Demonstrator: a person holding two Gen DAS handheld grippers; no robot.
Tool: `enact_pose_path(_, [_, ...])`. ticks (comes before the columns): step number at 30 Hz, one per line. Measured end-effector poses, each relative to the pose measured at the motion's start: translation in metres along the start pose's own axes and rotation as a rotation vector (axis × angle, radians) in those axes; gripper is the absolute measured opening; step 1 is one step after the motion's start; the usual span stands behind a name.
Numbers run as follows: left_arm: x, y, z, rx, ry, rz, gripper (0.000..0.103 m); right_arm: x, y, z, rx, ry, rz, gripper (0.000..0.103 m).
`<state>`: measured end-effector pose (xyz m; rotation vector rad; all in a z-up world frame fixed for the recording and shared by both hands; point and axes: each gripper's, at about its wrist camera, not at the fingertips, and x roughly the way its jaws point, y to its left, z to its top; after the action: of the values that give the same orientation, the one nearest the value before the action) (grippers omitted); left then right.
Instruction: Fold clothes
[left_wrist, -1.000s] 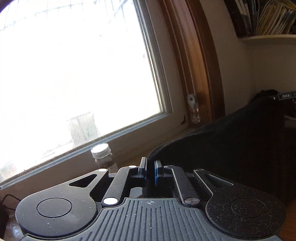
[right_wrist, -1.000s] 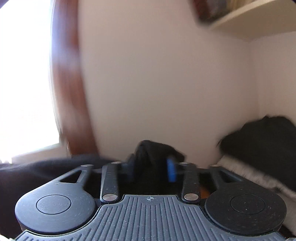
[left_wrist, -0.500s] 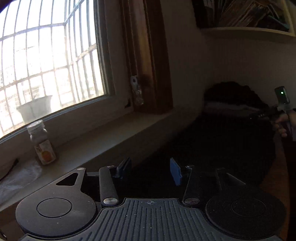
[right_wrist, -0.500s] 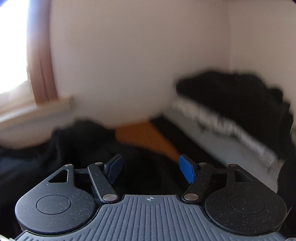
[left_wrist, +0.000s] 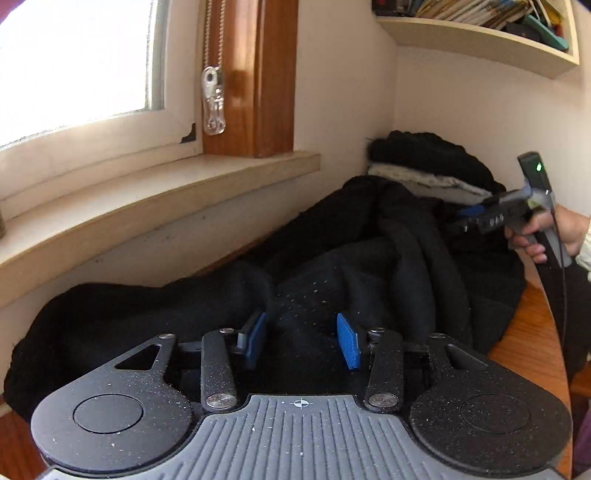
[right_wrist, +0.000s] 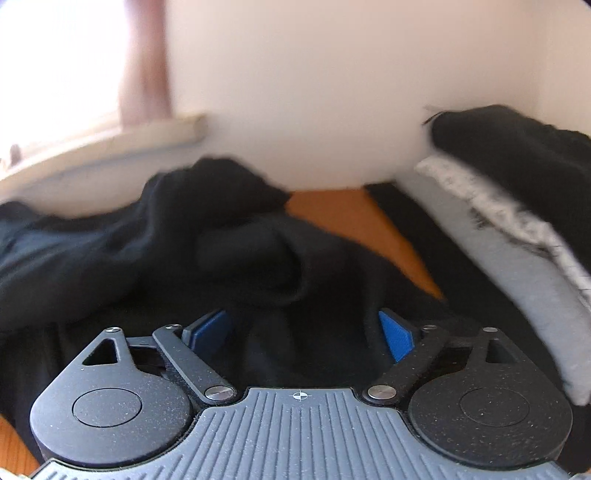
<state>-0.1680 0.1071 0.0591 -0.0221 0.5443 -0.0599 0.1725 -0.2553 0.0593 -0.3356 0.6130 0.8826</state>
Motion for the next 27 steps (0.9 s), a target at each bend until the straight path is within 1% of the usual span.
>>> enact_pose_path(1, [-0.003,0.001,-0.002,0.001,0.000,0.001,0.047,0.003,0.005,-0.001,-0.024,0.018,-0.001,0.088])
enact_pose_path(2, [-0.006,0.002,-0.003,0.002,-0.001,0.002,0.047,0.003,0.007,-0.002,-0.027,0.015,-0.009,0.087])
enact_pose_path(3, [-0.008,0.003,-0.004,0.005,-0.002,0.004,0.047,0.001,0.008,-0.003,-0.016,0.008,-0.013,0.083])
enact_pose_path(4, [-0.010,0.005,-0.005,0.000,-0.004,0.003,0.047,-0.002,0.008,-0.005,-0.003,0.000,-0.017,0.073])
enact_pose_path(5, [-0.011,0.008,-0.005,-0.010,-0.007,0.001,0.047,-0.005,0.008,-0.007,0.002,-0.009,-0.026,0.067])
enact_pose_path(7, [-0.013,0.012,-0.007,-0.032,-0.009,-0.010,0.046,-0.012,0.007,-0.009,-0.007,-0.023,-0.082,0.032])
enact_pose_path(8, [-0.014,0.014,-0.007,-0.040,-0.011,-0.014,0.046,-0.017,0.008,-0.009,-0.014,-0.030,-0.109,0.027])
enact_pose_path(9, [-0.014,0.015,-0.008,-0.045,-0.011,-0.016,0.046,-0.023,0.008,-0.008,-0.021,-0.038,-0.135,0.011])
enact_pose_path(10, [-0.014,0.015,-0.008,-0.047,-0.012,-0.016,0.046,-0.031,0.009,-0.006,-0.037,-0.055,-0.184,0.004])
enact_pose_path(11, [-0.015,0.015,-0.009,-0.047,-0.013,-0.015,0.046,-0.040,0.010,-0.004,-0.054,-0.076,-0.240,0.001])
enact_pose_path(12, [-0.015,0.015,-0.009,-0.048,-0.014,-0.014,0.046,-0.049,0.011,-0.002,-0.071,-0.096,-0.295,0.001])
enact_pose_path(13, [-0.016,0.015,-0.009,-0.044,-0.016,-0.011,0.046,-0.060,0.006,0.002,-0.066,-0.110,-0.327,0.001])
enact_pose_path(15, [-0.016,0.014,-0.010,-0.035,-0.018,-0.004,0.046,-0.085,-0.007,0.010,-0.046,-0.135,-0.380,0.001])
enact_pose_path(16, [-0.016,0.013,-0.009,-0.032,-0.018,-0.001,0.046,-0.097,-0.015,0.013,-0.027,-0.138,-0.389,0.001])
enact_pose_path(18, [-0.016,0.012,-0.009,-0.028,-0.020,0.003,0.046,-0.113,-0.029,0.015,0.018,-0.143,-0.343,0.002])
enact_pose_path(19, [-0.016,0.012,-0.009,-0.027,-0.021,0.004,0.046,-0.120,-0.036,0.015,0.040,-0.145,-0.317,0.006])
enact_pose_path(20, [-0.016,0.012,-0.009,-0.027,-0.021,0.005,0.046,-0.122,-0.039,0.015,0.061,-0.149,-0.279,0.007])
enact_pose_path(21, [-0.016,0.013,-0.009,-0.027,-0.022,0.005,0.046,-0.122,-0.041,0.014,0.082,-0.153,-0.237,0.011])
enact_pose_path(22, [-0.016,0.013,-0.009,-0.027,-0.023,0.005,0.046,-0.119,-0.040,0.012,0.097,-0.150,-0.195,0.022])
enact_pose_path(23, [-0.016,0.013,-0.009,-0.028,-0.025,0.004,0.046,-0.114,-0.038,0.010,0.112,-0.145,-0.152,0.029])
enact_pose_path(24, [-0.015,0.013,-0.009,-0.028,-0.026,0.003,0.046,-0.106,-0.033,0.008,0.111,-0.128,-0.111,0.041])
enact_pose_path(25, [-0.015,0.013,-0.009,-0.028,-0.027,0.003,0.046,-0.095,-0.025,0.007,0.096,-0.106,-0.079,0.045])
enact_pose_path(27, [-0.015,0.014,-0.010,-0.027,-0.027,0.002,0.046,-0.072,-0.001,0.005,0.038,-0.037,-0.037,0.047])
